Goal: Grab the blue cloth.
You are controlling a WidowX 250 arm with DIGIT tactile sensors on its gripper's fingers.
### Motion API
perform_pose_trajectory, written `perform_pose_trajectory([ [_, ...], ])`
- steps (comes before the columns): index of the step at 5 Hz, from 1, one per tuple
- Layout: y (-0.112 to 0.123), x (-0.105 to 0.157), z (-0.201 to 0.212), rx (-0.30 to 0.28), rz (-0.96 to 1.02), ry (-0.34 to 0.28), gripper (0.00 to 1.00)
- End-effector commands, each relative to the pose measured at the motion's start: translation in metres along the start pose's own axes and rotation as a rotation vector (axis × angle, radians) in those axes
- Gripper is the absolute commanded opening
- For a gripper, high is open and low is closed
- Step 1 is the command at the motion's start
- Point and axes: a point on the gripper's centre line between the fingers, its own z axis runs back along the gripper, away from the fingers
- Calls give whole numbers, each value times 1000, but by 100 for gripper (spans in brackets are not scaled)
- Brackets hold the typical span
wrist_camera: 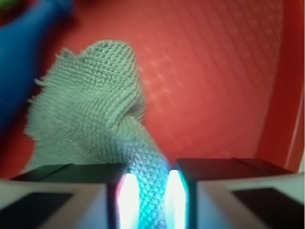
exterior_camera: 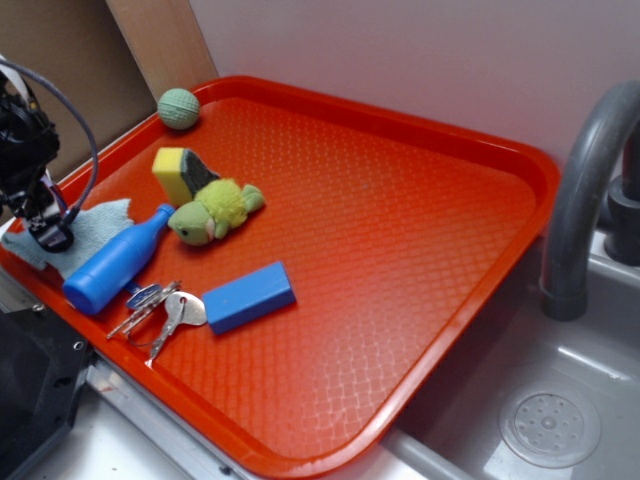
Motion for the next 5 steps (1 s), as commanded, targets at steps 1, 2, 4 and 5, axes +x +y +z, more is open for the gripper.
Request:
perform_pose_trajectory([
  [1,-12,29,60,36,-19,-112,0],
  [2,-22,48,100,25,33,-110,0],
  [4,-77,111,146,86,169,-36,0],
  [5,-87,133,148,77,218,-8,0],
])
